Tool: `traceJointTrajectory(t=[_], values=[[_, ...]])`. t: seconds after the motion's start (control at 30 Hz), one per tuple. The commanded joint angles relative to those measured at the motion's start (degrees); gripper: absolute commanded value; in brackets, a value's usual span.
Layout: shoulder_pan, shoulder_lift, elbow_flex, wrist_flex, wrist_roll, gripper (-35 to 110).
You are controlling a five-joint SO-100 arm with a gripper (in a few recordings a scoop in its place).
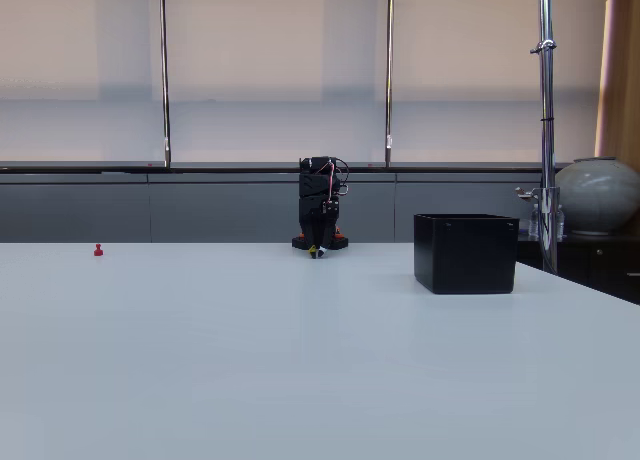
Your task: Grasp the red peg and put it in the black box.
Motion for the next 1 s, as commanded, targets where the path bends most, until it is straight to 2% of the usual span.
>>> traceJointTrajectory(t=[0.0,0.33,0.43,0.6,0.8,0.97], values=[[6.1,-1.9,0.6,1.7,-0.4,0],[44.2,-4.0,0.6,3.3,1.5,1],[56.5,-5.1,0.6,3.0,11.5,1],[73.2,-5.7,0.6,2.9,16.3,2],[77.2,-5.4,0.5,0.3,11.3,8],[76.7,8.3,0.5,-15.6,8.3,8]])
